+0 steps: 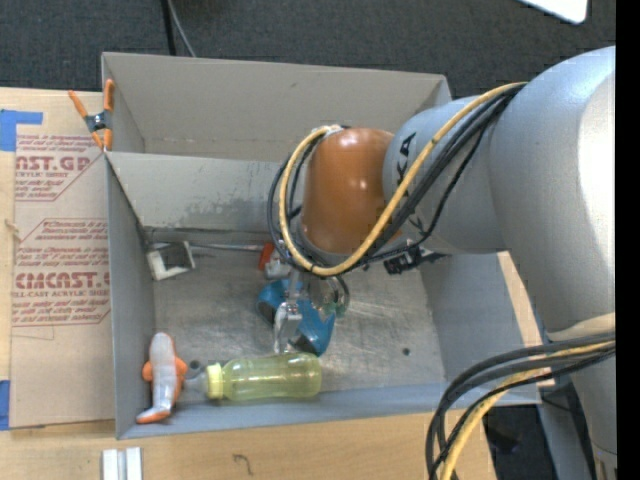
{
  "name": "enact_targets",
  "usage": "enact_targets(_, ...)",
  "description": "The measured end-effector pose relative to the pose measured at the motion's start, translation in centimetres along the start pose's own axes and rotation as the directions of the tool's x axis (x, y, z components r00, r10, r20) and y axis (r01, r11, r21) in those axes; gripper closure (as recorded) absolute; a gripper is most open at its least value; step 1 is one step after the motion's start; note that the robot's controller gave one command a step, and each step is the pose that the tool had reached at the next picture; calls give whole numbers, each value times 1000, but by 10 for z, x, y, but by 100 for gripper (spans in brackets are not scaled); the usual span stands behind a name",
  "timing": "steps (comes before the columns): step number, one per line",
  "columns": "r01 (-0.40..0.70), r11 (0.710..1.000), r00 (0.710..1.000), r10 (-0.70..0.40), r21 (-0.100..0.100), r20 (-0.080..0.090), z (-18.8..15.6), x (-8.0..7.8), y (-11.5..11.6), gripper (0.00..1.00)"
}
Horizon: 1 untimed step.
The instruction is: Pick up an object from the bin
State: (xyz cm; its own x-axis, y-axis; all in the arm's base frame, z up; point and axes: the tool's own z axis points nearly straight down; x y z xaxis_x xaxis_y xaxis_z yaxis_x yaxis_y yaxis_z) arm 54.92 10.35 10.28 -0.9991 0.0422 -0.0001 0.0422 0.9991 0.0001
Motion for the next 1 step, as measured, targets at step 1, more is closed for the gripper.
enact_targets(1, 8, 1000, 1000, -8, -1, 1, -21, -11, -35, 0)
